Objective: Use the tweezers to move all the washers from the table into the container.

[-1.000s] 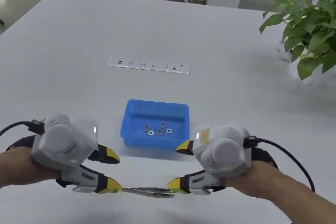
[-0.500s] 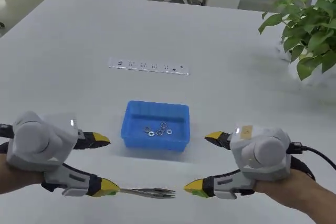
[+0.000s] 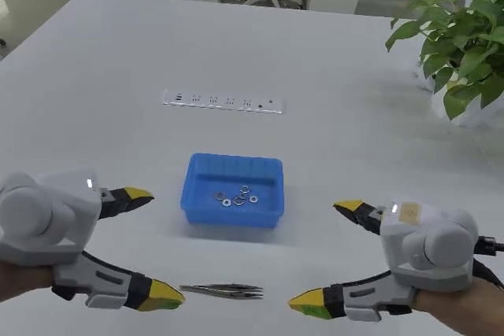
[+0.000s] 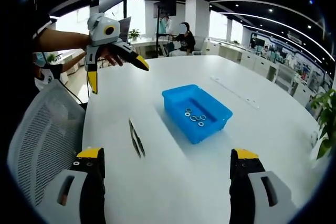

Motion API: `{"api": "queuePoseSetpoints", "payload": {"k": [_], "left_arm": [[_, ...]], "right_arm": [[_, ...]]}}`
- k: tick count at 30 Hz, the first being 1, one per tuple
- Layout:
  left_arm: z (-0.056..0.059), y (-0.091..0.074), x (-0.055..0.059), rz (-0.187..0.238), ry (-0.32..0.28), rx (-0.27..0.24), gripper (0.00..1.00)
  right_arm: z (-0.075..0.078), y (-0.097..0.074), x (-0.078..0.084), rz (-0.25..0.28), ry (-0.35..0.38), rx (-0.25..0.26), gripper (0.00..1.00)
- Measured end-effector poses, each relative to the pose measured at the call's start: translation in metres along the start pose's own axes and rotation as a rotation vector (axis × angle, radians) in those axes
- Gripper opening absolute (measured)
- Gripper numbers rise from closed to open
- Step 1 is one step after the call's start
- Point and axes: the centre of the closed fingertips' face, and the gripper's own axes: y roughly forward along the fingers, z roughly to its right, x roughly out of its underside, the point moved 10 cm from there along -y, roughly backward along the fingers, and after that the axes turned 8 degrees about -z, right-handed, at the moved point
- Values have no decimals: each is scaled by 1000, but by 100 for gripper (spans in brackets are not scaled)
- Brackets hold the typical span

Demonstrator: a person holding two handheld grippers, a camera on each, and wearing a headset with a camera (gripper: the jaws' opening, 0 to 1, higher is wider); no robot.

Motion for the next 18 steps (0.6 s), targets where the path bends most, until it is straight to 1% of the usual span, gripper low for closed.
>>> {"api": "queuePoseSetpoints", "payload": {"k": [7,10,13,15,18], "left_arm": [[0,-1,4,-22,-2,-5,99],[0,-1,4,-23,-7,-1,99],[0,-1,3,-18,-7,-5,99],[-1,-2,1,-2,-13,-10,99],[-3,-4,0,4,-11,-20,99]], "right_arm": [[1,-2,1,-1,-1,4,100],[1,-3,0,1,-3,7,100],[1,-3,0,5,-3,11,100],[0,-3,-1,7,-3,11,100],[0,-5,-1,12,2,11,100]]}}
